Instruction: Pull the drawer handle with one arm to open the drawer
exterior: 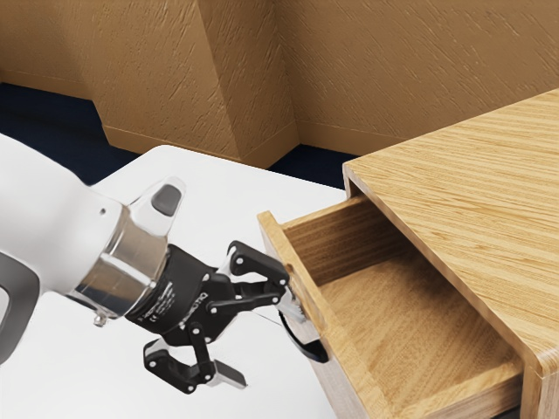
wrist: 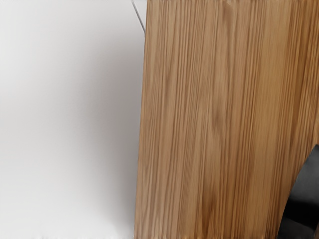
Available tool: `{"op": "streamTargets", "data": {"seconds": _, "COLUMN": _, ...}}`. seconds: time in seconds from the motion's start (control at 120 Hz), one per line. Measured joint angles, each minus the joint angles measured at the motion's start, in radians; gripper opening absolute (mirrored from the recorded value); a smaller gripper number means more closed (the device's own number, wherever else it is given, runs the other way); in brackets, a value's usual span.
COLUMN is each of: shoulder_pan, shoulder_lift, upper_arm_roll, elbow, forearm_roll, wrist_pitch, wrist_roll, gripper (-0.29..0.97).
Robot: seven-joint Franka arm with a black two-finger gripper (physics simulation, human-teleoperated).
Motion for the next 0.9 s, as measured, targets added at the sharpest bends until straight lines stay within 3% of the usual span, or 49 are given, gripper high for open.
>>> {"op": "streamTargets", "data": {"seconds": 0.9, "shoulder_pan": 0.047, "shoulder_lift": -0.176, "upper_arm_roll": -0.033, "elbow": -0.105, "forearm_roll": -0.024, "wrist_pitch": -0.068, "wrist_roll": 0.022, "gripper": 0.68}}
